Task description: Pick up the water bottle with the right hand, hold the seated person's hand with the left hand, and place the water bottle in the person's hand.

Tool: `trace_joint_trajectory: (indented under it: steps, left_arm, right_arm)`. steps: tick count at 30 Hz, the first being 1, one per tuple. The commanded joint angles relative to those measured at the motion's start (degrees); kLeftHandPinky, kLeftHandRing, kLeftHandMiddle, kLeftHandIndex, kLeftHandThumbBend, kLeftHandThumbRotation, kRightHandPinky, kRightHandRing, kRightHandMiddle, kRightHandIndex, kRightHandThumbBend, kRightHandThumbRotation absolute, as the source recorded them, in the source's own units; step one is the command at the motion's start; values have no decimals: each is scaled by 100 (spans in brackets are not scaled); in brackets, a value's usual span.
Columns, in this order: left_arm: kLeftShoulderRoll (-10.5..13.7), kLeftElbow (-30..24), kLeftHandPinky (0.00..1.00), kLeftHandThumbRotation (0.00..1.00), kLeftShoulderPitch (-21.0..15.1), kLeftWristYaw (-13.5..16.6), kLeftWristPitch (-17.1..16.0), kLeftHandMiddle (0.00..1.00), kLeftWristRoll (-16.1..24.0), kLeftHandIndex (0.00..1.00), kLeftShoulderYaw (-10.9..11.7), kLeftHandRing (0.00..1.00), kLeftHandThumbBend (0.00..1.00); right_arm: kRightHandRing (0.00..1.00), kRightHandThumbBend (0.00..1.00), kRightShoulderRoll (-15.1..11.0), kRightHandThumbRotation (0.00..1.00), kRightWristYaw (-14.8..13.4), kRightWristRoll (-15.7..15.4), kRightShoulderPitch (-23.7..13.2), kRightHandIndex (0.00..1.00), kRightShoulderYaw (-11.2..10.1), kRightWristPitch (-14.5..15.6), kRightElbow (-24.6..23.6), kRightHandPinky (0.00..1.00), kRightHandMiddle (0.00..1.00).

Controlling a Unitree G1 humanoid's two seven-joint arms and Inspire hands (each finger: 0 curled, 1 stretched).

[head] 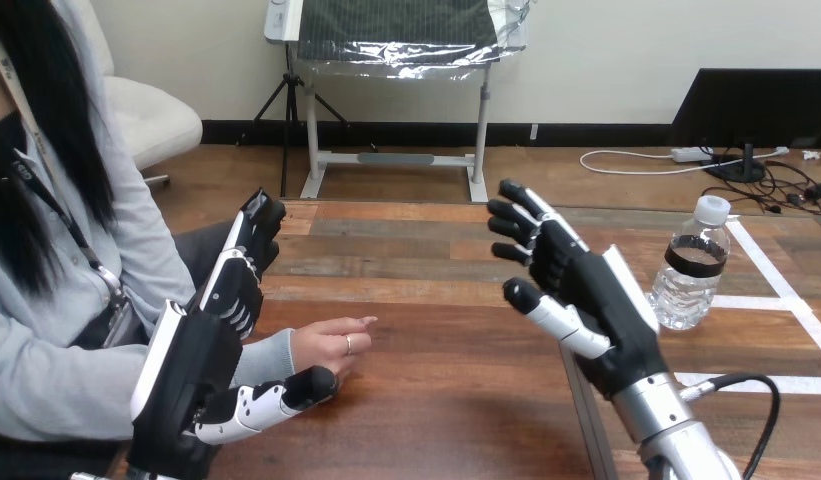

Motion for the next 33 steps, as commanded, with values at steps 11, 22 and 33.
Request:
trace_joint_trajectory:
  steps: [11,22,33]
  left_arm:
    - [17,-131,99,53,-292,-35,39,100,-101,100,118,100,100]
    - [5,-90,99,53,-314,-36,13,100,-84,100,140,100,100]
    - [1,-81,99,53,-323,-64,15,100,-124,100,144,100,100]
  right_arm:
    - [88,100,-504,63,-409,179,-1002,92,-441,-75,-25,78,89]
    - [90,100,-800,63,-775,125,-1403,93,-655,47,121,81,90]
    - [93,100,-1135,64,-1132,39,-1784,95,-769,331,244,87,91]
